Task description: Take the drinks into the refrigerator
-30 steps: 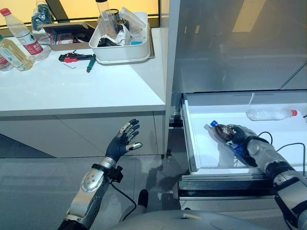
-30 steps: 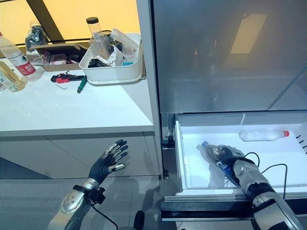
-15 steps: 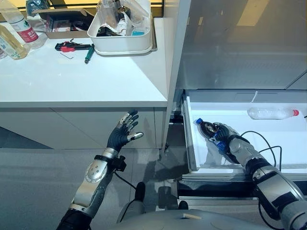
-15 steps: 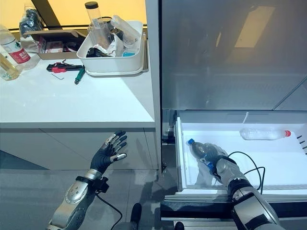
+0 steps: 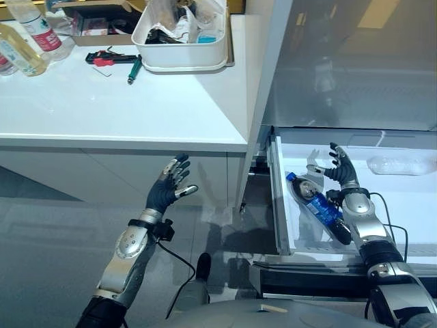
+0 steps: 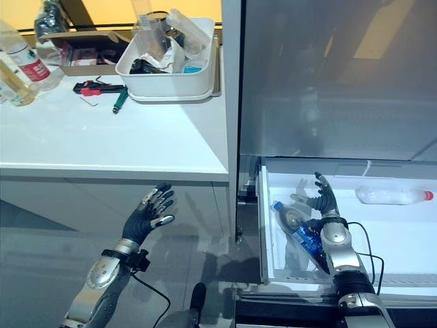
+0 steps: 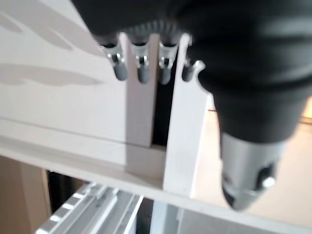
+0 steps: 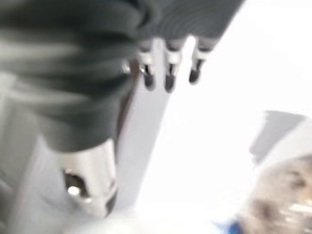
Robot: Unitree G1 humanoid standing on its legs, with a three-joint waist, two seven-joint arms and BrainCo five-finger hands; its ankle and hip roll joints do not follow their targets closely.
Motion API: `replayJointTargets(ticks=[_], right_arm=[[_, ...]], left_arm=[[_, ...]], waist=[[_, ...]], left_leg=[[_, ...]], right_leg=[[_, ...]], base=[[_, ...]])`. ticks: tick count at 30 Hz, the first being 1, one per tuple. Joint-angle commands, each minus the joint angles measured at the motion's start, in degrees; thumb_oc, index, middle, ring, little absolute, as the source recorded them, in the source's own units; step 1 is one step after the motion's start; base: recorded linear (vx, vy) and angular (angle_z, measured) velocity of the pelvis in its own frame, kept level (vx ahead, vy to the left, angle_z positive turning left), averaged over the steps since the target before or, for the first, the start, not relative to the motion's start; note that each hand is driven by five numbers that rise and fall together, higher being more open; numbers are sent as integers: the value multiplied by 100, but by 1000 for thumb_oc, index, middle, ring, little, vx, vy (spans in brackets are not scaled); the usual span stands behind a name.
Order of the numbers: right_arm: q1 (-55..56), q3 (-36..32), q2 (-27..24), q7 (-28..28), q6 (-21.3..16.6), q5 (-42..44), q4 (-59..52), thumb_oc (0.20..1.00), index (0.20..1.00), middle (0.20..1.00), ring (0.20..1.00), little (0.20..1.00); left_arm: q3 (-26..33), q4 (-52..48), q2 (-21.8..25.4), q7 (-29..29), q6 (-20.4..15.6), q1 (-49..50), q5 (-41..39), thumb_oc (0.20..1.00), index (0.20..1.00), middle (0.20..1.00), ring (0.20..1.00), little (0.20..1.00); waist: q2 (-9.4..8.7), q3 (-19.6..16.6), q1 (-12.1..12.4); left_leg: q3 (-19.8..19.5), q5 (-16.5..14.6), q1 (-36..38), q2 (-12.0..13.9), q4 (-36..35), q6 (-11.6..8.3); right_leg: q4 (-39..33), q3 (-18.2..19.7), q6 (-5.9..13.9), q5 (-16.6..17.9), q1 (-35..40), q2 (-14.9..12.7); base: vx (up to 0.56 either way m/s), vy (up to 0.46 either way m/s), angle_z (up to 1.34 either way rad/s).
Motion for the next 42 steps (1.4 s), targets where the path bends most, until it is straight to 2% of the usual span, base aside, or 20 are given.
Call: replayJointTargets(ticks=[1,10,13,17,29,33,38,42], right_arm=[[977,-394,111,12,-577,597,-606,1000,1000,1000,1000,1000],[1252,-1424,197,-125,-848,1204,-1367,1000,1000,1000,1000,1000],[1220,-1851,86,-199,-981,1444,-1493,1000,1000,1000,1000,1000],[1119,-2079,-103,-312,-1062,1592,-1393,1000,1000,1000,1000,1000],[1139,-3016,-1274,-256,-1216,2061,-1582,1000,1000,1000,1000,1000],[1267,-3503,-1568,-306,-1395,2428,-1336,1000,1000,1000,1000,1000],[1504,-3774,-1677,-439,-1376,2407,-804,1000,1000,1000,1000,1000],[1951,-3964,-1765,-498,-1104,2207,249,1000,1000,1000,1000,1000]], left_arm=[[408,96,-224,-88,-257,-97,183,1000,1000,1000,1000,1000],[551,98,-298,-76,-254,-202,375,1000,1000,1000,1000,1000],[519,140,-320,-129,-268,-264,424,1000,1000,1000,1000,1000],[452,142,-318,-180,-259,-324,435,1000,1000,1000,1000,1000],[230,18,-230,-429,-212,-435,375,1000,1000,1000,1000,1000],[178,32,-237,-487,-223,-482,304,1000,1000,1000,1000,1000],[246,96,-249,-423,-258,-491,329,1000,1000,1000,1000,1000],[427,165,-253,-361,-264,-481,317,1000,1000,1000,1000,1000]], waist=[[-18,-170,-312],[-3,-347,-520],[1,-434,-624],[9,-469,-668],[1,-631,-874],[-3,-689,-986],[13,-742,-1059],[25,-739,-1164]], left_leg=[[210,-818,389,-273,9,463],[391,-942,553,-204,9,443],[468,-989,598,-195,9,442],[557,-963,602,-185,9,440],[782,-1043,676,-139,9,426],[876,-1069,707,-125,9,431],[963,-1100,740,-125,9,436],[1039,-1100,739,-116,9,434]], right_leg=[[75,254,129,489,-574,-49],[46,429,136,438,-478,-4],[37,521,142,435,-477,17],[42,599,142,485,-512,26],[32,873,156,488,-552,83],[34,974,168,509,-568,103],[34,1059,176,525,-586,121],[34,1160,184,566,-639,136]], base=[[20,5,-11],[28,-6,-12],[31,-3,-19],[-14,-3,-25],[14,-8,-11],[7,-5,-9],[16,0,-14],[-9,-1,-6]])
